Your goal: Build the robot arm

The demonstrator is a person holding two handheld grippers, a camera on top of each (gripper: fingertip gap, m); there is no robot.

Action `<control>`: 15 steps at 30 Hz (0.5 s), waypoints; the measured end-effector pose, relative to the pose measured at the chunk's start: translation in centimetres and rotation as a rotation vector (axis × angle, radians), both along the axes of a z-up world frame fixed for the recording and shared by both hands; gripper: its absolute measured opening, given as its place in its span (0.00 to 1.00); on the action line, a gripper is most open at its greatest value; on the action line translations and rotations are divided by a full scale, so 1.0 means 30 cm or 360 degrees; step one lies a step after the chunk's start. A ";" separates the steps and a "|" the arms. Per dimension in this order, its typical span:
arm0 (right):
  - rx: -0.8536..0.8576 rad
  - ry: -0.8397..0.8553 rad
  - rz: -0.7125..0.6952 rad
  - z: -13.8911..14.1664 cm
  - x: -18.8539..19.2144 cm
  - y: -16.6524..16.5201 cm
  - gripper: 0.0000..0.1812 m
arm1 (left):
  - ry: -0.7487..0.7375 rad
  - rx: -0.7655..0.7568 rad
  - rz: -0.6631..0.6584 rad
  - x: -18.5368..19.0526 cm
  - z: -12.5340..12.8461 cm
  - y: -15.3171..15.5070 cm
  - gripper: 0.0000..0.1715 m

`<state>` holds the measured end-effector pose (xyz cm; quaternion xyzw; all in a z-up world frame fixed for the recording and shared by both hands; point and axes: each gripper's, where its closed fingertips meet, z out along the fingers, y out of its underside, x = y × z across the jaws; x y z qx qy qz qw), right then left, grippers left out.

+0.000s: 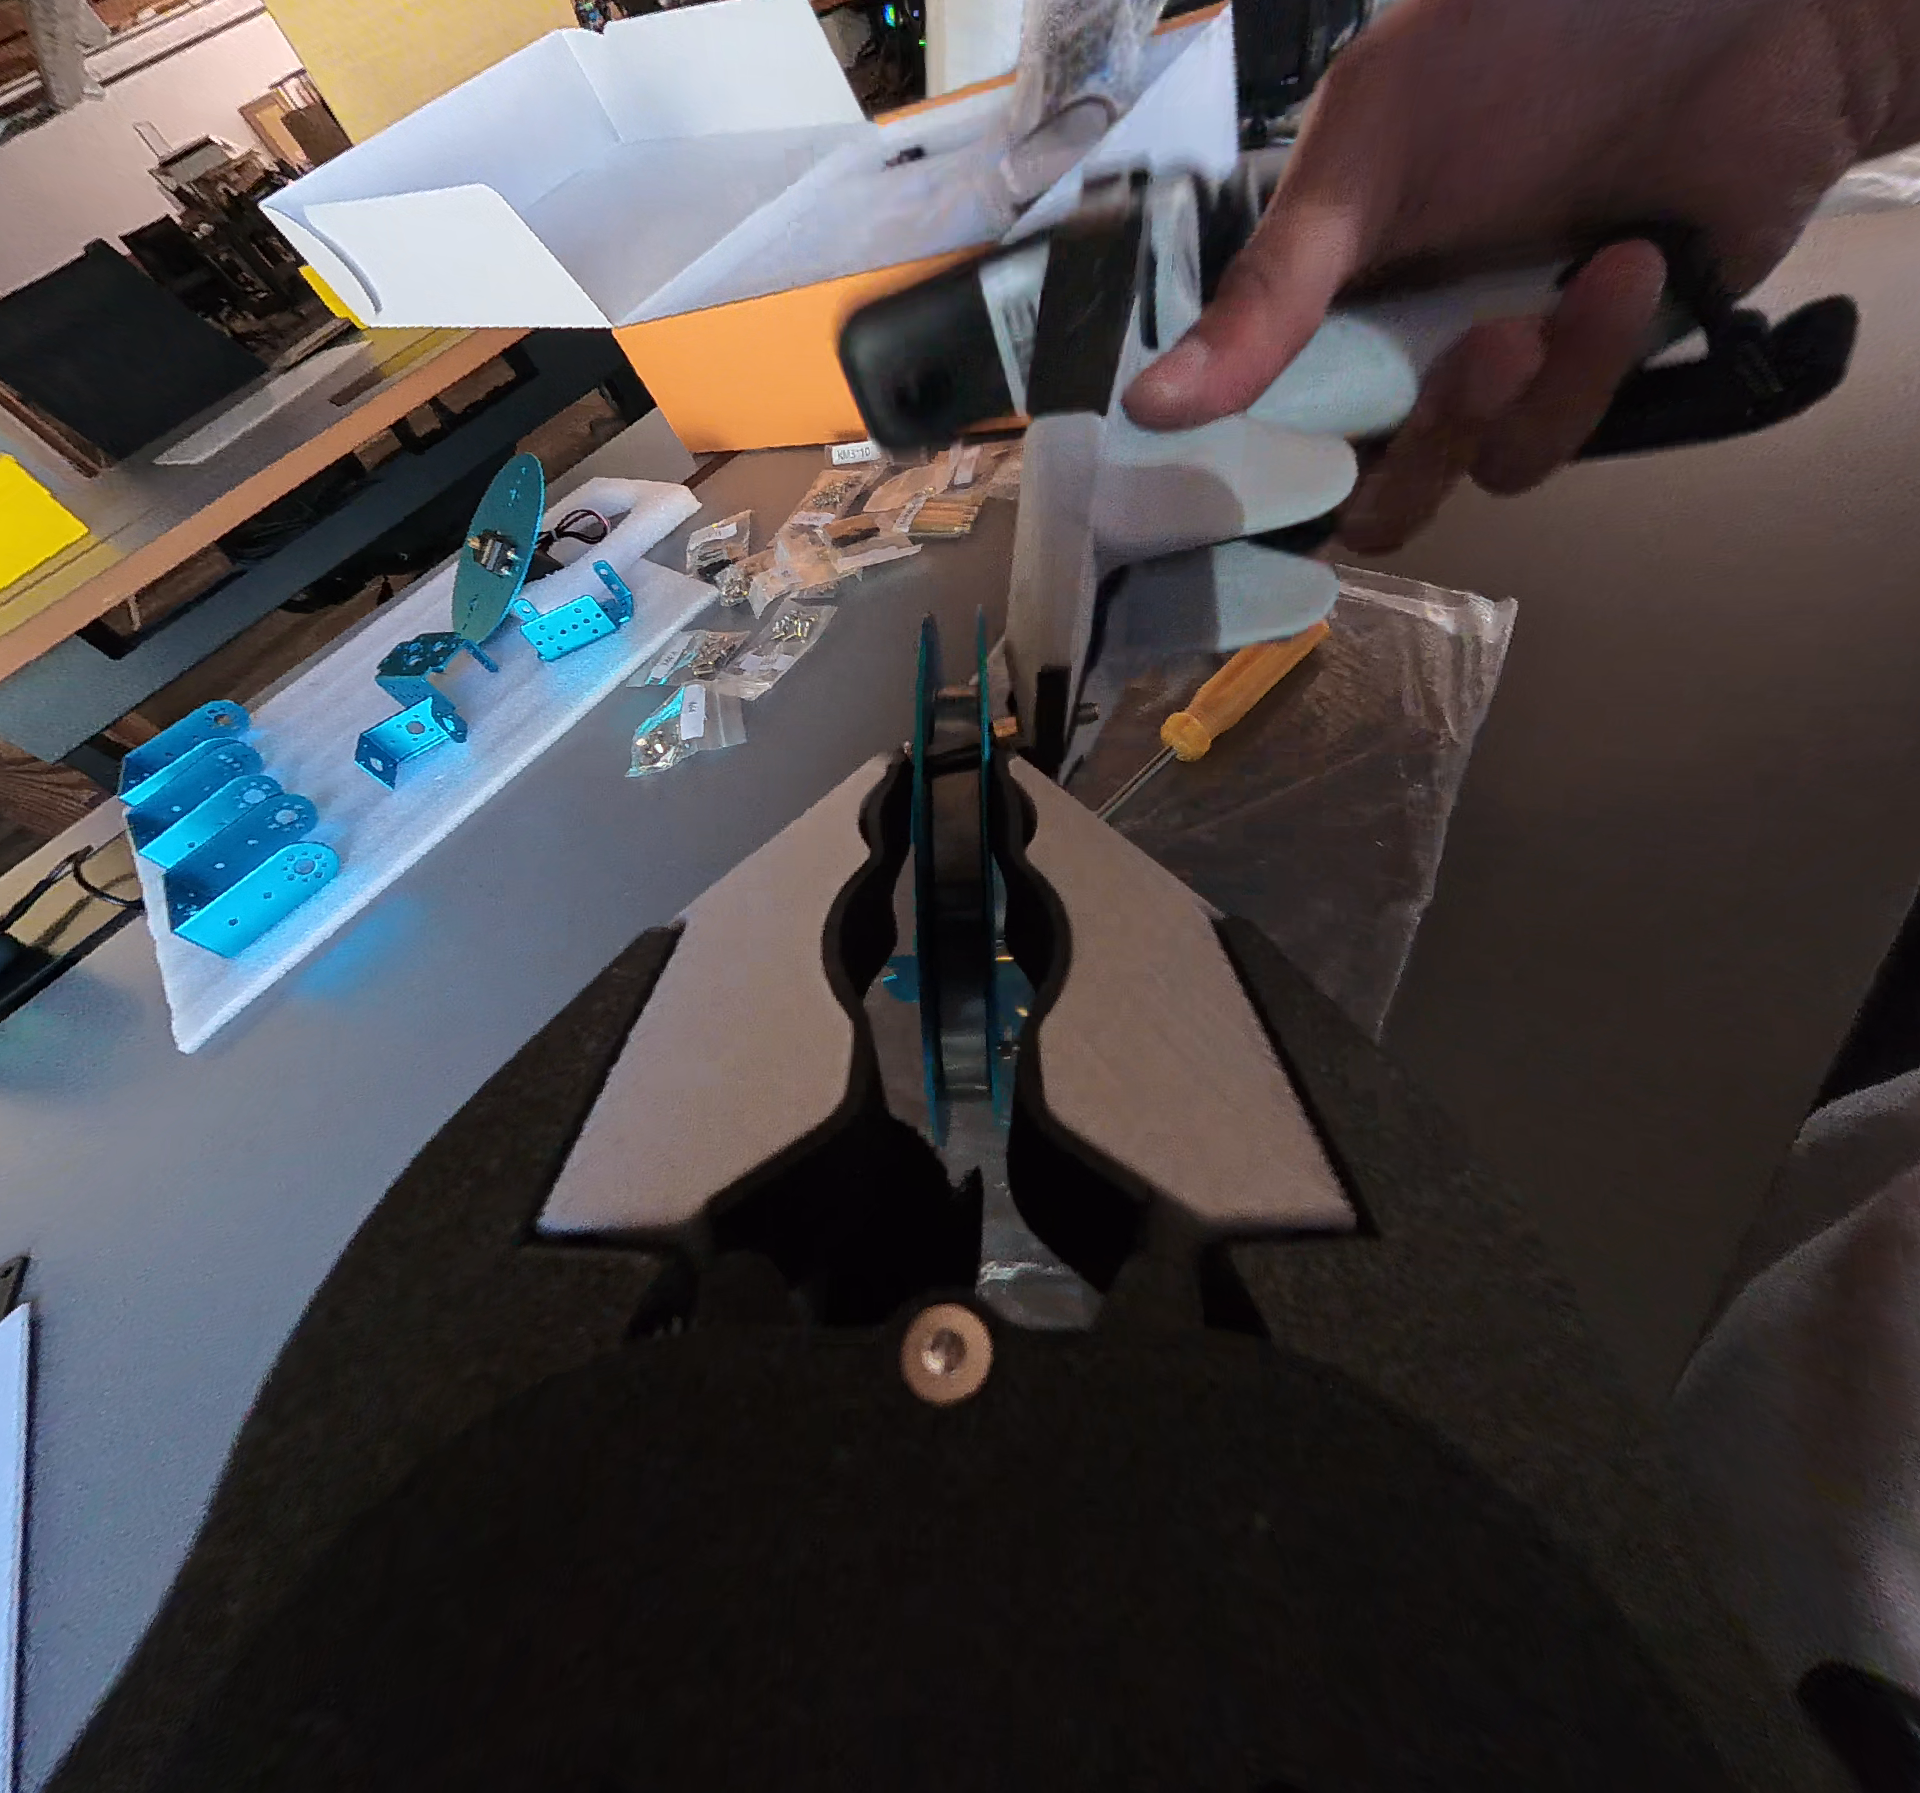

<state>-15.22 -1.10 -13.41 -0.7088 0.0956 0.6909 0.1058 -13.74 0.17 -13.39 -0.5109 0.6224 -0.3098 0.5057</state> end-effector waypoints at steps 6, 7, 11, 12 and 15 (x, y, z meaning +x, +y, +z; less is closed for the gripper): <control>0.0596 -0.0937 0.0011 -0.022 0.015 -0.001 0.03 | 0.0006 -0.0005 0.0013 0.006 -0.004 -0.003 0.08; 0.0728 -0.1274 0.0043 -0.032 0.029 0.000 0.07 | 0.0008 -0.0004 0.0012 0.007 -0.003 -0.005 0.08; 0.0964 -0.1921 0.0243 -0.044 0.031 -0.011 0.03 | 0.0006 -0.0011 0.0000 0.005 -0.004 -0.009 0.08; 0.0944 -0.1906 0.0260 -0.044 0.029 -0.014 0.03 | 0.0002 -0.0006 -0.0007 0.004 -0.005 -0.010 0.08; 0.0583 -0.1260 0.0220 -0.042 0.007 -0.038 0.01 | -0.0014 0.0040 -0.0040 0.000 -0.008 -0.028 0.08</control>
